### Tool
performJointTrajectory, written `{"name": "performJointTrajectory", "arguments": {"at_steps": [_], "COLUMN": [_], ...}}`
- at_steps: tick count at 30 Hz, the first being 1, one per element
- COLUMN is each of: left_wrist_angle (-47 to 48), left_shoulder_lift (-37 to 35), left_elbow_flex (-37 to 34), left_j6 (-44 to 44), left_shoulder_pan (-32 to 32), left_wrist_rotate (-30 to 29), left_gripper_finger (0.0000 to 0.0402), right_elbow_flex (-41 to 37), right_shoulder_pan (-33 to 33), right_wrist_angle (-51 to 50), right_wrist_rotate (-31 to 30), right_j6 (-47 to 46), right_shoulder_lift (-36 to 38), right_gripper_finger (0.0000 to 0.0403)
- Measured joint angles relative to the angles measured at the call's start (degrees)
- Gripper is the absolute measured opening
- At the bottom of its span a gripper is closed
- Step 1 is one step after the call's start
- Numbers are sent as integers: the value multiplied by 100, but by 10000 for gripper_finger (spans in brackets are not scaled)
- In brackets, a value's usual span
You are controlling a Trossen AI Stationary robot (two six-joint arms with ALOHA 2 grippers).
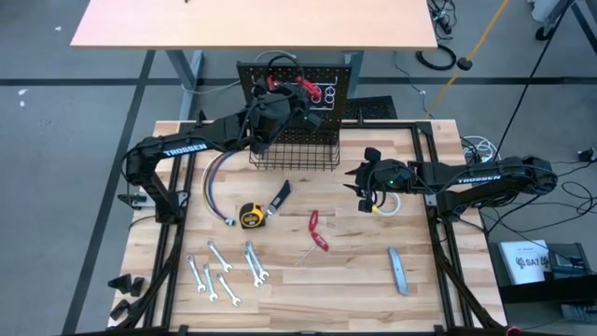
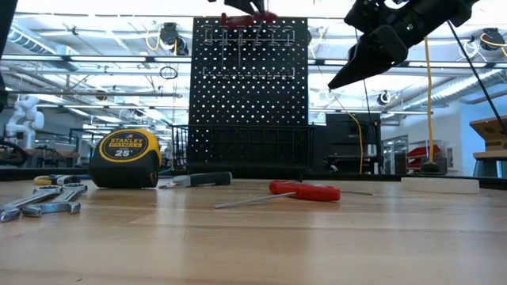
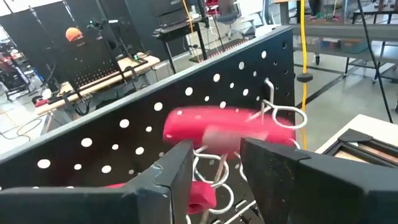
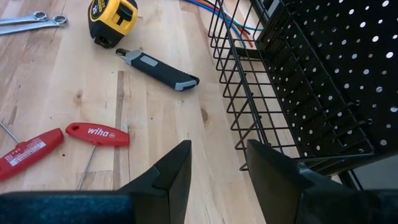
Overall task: Hang tools onto peg board
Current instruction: Hang the top right allen wrench on the peg board, then hang the top allen wrench on the peg board
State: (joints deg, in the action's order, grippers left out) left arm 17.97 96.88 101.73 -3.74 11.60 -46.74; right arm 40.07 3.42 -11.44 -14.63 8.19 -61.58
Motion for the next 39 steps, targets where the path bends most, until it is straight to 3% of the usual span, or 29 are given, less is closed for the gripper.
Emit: {"name": "performJointTrajectory", "arguments": {"at_steps": [18, 25, 33, 39], "left_wrist_angle": [707, 2321, 4476, 5280], "left_shoulder_lift": [-477, -555, -556, -742], "left_elbow_flex": [4, 4, -34, -676], "left_j6": [189, 1070, 2630, 3341], "left_shoulder_pan": [-600, -1203, -1898, -2472], "left_wrist_rotate": [-8, 36, 168, 165], "left_gripper_finger": [142, 142, 142, 142], "right_elbow_flex": [0, 0, 0, 0], "right_shoulder_pan": [-2, -2, -59, -346], "right_wrist_angle": [-4, 15, 11, 93], "right_wrist_rotate": [0, -2, -2, -4], "right_j6": [0, -143, -1687, -2760], "right_shoulder_lift": [0, 0, -53, -356], "right_gripper_finger": [146, 146, 146, 146]}}
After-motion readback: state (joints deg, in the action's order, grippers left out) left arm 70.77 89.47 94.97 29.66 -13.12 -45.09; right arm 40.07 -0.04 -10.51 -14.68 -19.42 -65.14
